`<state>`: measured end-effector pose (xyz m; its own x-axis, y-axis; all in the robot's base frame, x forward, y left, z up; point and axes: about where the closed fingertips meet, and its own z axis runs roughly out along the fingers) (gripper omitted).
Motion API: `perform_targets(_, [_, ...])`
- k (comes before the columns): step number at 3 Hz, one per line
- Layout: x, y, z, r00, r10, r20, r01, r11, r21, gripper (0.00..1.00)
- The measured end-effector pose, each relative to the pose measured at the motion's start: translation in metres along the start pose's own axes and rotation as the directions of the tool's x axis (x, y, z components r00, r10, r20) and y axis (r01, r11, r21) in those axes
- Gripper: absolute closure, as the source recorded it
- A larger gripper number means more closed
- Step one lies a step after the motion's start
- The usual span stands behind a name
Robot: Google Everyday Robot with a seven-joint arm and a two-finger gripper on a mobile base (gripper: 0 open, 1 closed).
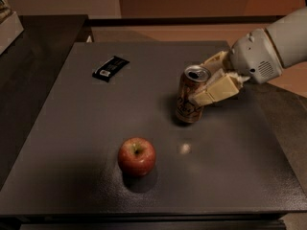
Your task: Move orange can near apple
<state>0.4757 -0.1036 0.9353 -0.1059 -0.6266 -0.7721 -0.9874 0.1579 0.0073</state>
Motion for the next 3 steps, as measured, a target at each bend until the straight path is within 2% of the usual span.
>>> perform_targets(1, [0.006, 0.029, 0.005, 0.999, -0.034, 0.003, 0.035, 0.9954, -0.090, 1.00])
perform_targets(2, [0.013, 0.049, 0.016, 0.999, -0.052, -0.007, 0.051, 0.9873, -0.150, 1.00])
perform_targets(3, [0.019, 0.059, 0.026, 0.998, -0.054, -0.022, 0.049, 0.9826, -0.179, 0.83])
